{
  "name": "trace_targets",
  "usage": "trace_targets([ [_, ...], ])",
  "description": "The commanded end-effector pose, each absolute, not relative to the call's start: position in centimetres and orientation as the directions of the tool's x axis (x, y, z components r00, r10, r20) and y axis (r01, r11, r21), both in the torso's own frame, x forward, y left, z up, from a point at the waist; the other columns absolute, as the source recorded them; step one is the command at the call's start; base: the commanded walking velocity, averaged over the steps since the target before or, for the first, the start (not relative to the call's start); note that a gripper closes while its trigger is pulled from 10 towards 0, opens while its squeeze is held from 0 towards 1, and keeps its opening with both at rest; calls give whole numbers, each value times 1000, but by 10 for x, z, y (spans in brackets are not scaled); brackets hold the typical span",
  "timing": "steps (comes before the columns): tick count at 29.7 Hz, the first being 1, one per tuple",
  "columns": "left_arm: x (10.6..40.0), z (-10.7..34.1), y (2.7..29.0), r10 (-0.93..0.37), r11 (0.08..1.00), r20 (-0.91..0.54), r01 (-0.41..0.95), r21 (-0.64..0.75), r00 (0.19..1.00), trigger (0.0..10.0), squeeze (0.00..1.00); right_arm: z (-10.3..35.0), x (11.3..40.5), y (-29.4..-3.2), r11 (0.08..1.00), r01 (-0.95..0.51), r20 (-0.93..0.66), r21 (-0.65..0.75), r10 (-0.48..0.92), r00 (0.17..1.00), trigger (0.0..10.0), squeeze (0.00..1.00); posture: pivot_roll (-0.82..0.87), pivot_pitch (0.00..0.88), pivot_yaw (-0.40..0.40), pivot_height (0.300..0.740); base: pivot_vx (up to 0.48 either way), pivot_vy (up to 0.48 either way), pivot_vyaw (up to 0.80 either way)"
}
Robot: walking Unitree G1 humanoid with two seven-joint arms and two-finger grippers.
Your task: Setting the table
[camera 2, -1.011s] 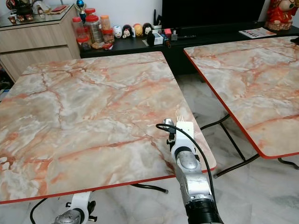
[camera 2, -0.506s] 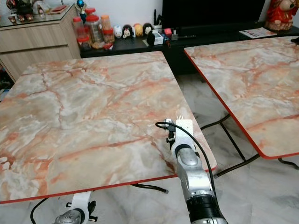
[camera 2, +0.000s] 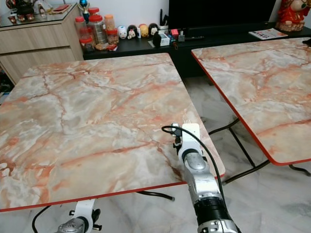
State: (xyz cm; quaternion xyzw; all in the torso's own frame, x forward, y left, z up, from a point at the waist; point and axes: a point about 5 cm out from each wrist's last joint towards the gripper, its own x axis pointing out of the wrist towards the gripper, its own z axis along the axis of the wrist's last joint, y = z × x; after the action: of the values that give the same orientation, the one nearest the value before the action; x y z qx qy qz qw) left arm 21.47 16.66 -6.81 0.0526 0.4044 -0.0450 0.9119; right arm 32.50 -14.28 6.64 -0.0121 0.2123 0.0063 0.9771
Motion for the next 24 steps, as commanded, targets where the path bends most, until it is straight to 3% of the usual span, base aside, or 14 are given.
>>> trace_targets([
  [1,214,-69,170,-27,993,-751,107,58,660,10000,0,70,329,-140,1000,-24,-404,-8,19,914,10000,0,-23,0,33,740,0,0,0],
  [24,215,-68,169,-35,992,-753,117,56,658,10000,0,57,326,-138,1000,-23,-432,8,24,901,10000,0,-21,0,34,740,0,0,0],
])
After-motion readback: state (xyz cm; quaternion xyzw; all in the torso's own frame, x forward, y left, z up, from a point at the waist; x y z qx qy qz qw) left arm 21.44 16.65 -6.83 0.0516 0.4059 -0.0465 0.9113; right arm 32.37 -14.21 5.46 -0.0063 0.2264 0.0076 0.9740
